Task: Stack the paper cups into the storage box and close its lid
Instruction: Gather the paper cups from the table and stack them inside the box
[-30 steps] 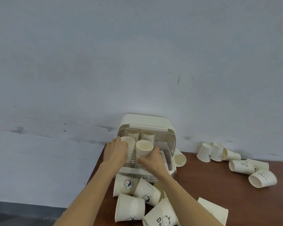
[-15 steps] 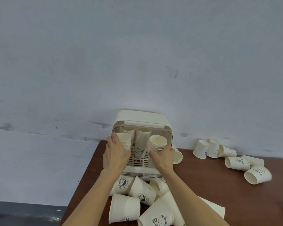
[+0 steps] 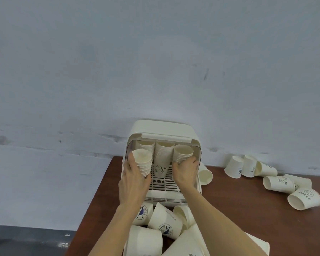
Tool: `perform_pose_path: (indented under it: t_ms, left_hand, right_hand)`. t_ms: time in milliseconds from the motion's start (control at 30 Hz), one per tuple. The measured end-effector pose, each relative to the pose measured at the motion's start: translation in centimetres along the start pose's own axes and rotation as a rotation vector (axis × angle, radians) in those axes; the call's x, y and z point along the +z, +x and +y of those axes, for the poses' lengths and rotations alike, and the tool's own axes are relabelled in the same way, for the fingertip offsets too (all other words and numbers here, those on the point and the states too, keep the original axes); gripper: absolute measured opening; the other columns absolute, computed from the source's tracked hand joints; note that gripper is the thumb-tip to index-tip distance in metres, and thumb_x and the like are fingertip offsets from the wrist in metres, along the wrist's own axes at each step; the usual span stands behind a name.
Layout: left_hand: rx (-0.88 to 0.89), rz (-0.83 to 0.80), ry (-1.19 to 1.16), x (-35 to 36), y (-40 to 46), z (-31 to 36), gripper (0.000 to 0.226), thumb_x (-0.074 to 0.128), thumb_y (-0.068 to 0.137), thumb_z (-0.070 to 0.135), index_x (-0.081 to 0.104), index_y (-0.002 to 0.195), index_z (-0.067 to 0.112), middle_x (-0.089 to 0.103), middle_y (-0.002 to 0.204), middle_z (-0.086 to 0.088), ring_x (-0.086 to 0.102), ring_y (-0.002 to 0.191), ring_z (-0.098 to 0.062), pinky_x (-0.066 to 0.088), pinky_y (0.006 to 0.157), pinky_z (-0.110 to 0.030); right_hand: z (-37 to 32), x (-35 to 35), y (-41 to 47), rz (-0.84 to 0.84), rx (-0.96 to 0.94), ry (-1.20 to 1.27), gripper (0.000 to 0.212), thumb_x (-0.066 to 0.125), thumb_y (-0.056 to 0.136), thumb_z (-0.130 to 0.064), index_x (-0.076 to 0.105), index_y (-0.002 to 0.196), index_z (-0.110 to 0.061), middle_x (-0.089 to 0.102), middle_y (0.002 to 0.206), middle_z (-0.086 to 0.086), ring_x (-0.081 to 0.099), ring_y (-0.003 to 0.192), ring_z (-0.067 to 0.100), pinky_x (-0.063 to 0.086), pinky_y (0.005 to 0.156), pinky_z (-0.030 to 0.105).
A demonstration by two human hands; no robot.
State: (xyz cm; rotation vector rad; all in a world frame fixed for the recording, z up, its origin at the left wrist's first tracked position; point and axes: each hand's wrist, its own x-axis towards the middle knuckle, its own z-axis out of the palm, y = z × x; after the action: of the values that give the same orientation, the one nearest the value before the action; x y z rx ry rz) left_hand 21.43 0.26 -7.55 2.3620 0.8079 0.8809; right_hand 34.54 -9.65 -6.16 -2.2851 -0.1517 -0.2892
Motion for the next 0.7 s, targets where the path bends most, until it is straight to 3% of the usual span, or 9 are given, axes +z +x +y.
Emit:
perform_pose_path:
  t_ms: [200,333,467,600,700]
  left_hand:
    - [0.057,-0.020,-0.006,0.1,0.2,-0.2,0.095,0.072,0.079,0.036,0.011,0.147,0.013,0.040,0.138,-0.016,0.059,0.108,-0.034,0.054,0.079,-0.041]
    - [0.066,-0.021,-0.026,0.1,0.3,-0.3,0.094,0.072,0.079,0.035,0.010,0.147,0.013,0.039,0.138,-0.016,0.058,0.111,-0.034,0.053,0.081,-0.040]
    - [0.076,-0.033,-0.036,0.2,0.4,-0.3,0.096,0.071,0.080,0.034,0.008,0.148,0.013,0.038,0.138,-0.016,0.056,0.114,-0.034,0.052,0.084,-0.039]
    - [0.086,-0.040,-0.052,0.2,0.7,-0.2,0.097,0.073,0.079,0.034,0.008,0.147,0.013,0.041,0.131,-0.018,0.056,0.111,-0.034,0.053,0.084,-0.039]
    - [0.091,-0.084,-0.089,0.3,0.8,0.9,0.098,0.073,0.078,0.034,0.006,0.146,0.011,0.041,0.128,-0.018,0.052,0.113,-0.035,0.050,0.086,-0.041]
  right_hand:
    - [-0.5,0.6,1.2,-0.024,0.039,-0.063,0.051,0.062,0.088,-0.018,0.036,0.127,0.004,0.049,0.128,0.023,0.050,0.118,0.037,0.041,0.095,0.041]
    - [0.5,0.9,1.1,-0.100,0.098,-0.106,0.043,0.062,0.087,-0.012,0.043,0.121,0.006,0.057,0.119,0.023,0.057,0.112,0.038,0.047,0.087,0.041]
    - [1.2,1.0,1.2,-0.155,0.121,-0.131,0.036,0.066,0.083,-0.020,0.060,0.111,0.001,0.064,0.111,0.016,0.063,0.101,0.034,0.053,0.080,0.038]
    - [1.4,1.5,1.7,-0.177,0.145,-0.134,0.051,0.071,0.081,-0.029,0.056,0.117,0.004,0.063,0.113,0.018,0.063,0.104,0.034,0.053,0.083,0.038]
    - [1.6,1.5,2.1,-0.193,0.159,-0.177,0.044,0.073,0.078,-0.015,0.058,0.115,0.003,0.065,0.111,0.016,0.064,0.103,0.031,0.054,0.084,0.034]
